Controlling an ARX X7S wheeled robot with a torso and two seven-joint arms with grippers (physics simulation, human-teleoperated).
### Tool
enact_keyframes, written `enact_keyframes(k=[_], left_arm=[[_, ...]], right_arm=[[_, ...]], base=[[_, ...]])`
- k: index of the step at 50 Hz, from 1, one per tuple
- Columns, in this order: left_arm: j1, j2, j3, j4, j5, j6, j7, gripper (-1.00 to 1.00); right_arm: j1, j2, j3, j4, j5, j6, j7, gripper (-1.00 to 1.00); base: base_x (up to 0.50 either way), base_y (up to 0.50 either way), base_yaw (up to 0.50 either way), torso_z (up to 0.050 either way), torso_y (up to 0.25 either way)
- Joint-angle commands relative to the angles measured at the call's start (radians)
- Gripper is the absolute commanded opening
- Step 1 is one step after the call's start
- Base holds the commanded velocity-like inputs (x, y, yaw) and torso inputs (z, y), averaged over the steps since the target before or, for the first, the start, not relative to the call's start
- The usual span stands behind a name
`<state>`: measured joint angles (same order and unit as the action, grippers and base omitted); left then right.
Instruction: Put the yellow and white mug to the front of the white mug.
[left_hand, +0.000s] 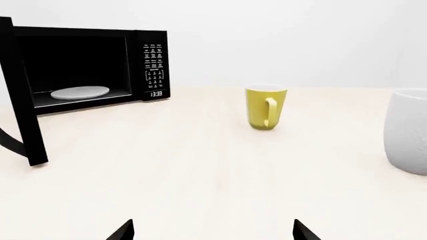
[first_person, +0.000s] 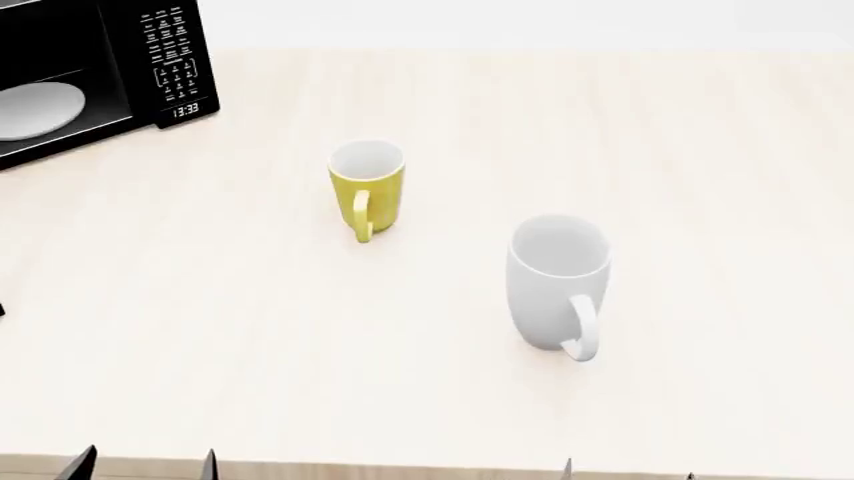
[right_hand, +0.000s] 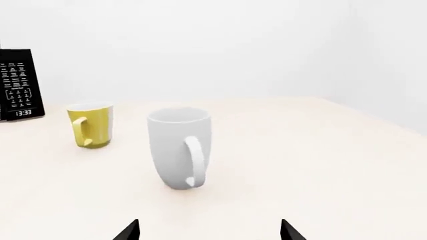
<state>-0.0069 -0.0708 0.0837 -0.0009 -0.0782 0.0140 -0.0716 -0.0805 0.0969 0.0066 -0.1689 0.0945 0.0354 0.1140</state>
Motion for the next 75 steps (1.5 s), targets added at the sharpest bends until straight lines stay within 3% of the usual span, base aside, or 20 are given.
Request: enact_keyframes(k=[1,12,52,75], left_arm=[[-0.004,-0.012,0.021,-0.002,-0.007,0.000,-0.022,1.00],[-0.008,-0.025,0.033,-0.007,-0.017,0.003,-0.038,1.00],[-0.008,-0.060,0.085,-0.031,-0.078,0.046,-0.030,1.00],[-0.028,-0.081,0.066,0.005,-0.135,-0.019,-0.066,1.00]], right_arm=[[-0.088,0.044,0.135,-0.103,0.092,-0.014,0.054,1.00],[-0.152,0.052,0.201,-0.121,0.207,-0.087,0.023,1.00],[-0.162,0.068,0.148,-0.108,0.127,-0.125,0.079,1.00],[-0.160,0.082,0.136,-0.130,0.137,-0.071,0.117,1.00]], base=[[0.00,0.00,0.00,0.000,0.000],[0.11,-0.15,0.00,0.000,0.000],[0.47,-0.20,0.00,0.000,0.000],[0.00,0.00,0.00,0.000,0.000]])
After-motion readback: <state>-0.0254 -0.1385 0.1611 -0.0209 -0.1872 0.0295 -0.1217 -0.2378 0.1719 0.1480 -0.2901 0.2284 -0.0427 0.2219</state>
